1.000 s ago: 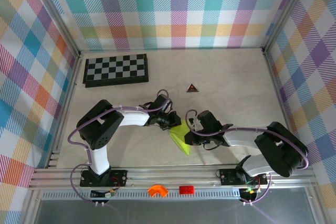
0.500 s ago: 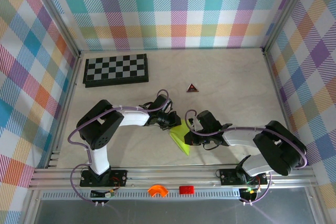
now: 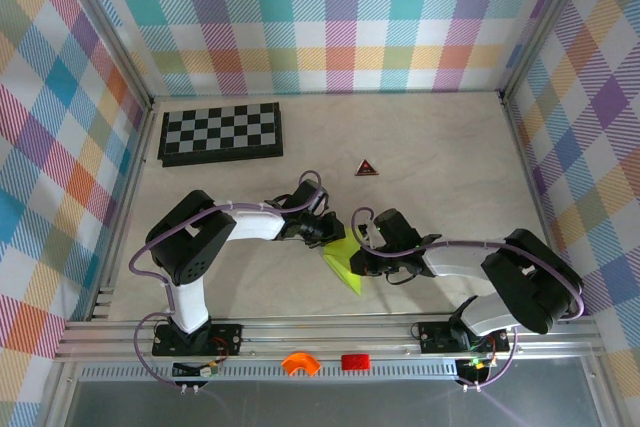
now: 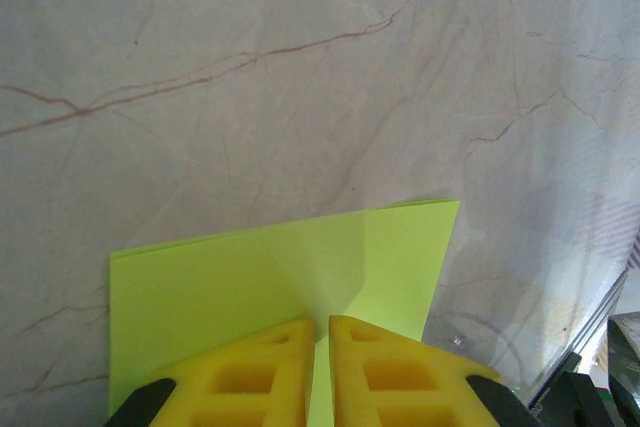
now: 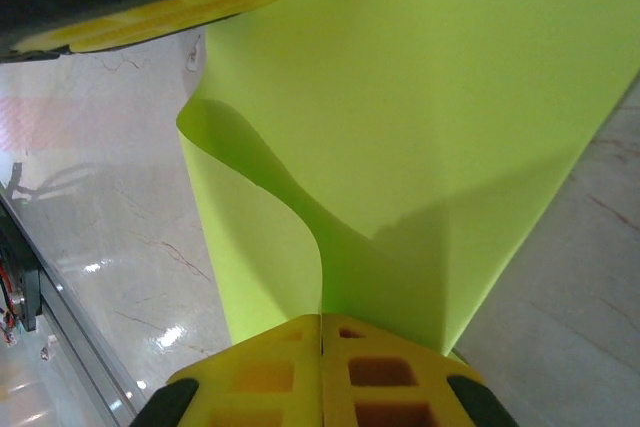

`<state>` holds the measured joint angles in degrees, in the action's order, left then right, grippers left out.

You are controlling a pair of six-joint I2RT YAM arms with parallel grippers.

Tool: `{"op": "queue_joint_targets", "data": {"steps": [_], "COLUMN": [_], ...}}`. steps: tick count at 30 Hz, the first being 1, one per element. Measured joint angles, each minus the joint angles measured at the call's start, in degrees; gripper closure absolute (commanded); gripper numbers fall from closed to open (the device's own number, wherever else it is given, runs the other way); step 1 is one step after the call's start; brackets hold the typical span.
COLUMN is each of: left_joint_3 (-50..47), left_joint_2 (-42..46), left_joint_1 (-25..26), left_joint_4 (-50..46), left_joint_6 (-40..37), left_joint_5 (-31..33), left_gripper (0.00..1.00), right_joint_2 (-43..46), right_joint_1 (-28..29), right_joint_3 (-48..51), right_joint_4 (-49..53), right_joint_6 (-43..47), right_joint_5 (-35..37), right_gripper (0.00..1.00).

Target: Fold a paper plane with a square sheet of paper (pick it up from the middle)

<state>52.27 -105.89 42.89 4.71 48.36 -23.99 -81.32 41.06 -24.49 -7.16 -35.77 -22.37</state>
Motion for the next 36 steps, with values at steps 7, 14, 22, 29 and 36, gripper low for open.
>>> {"op": "queue_joint_targets", "data": {"steps": [7,14,22,29,36], "left_joint_3": [0.0,0.0,0.0,0.0,0.0], "left_joint_2": [0.0,0.0,0.0,0.0,0.0], "left_joint_1": [0.0,0.0,0.0,0.0,0.0], "left_joint_4": [0.0,0.0,0.0,0.0,0.2], "left_joint_6": [0.0,0.0,0.0,0.0,0.0], "left_joint_5": [0.0,0.0,0.0,0.0,0.0], "left_gripper": [0.86,0.86,0.85,0.85,0.83], "right_joint_2": [0.0,-0.3,-1.1,-1.1,-1.1], "right_joint_1": [0.0,0.0,-0.2,-0.2,-0.2], "right_joint_3": [-0.1,-0.1,-0.3,-0.3,-0.3], "right_joint_4": [0.8,0.9,0.3,0.3,0.3], "right_joint_6": [0.0,0.0,0.0,0.0,0.0], "right_joint_5": [0.1,0.2,-0.7,-0.7,-0.7], "right_gripper": [0.92,0.92,0.92,0.92,0.92]}}
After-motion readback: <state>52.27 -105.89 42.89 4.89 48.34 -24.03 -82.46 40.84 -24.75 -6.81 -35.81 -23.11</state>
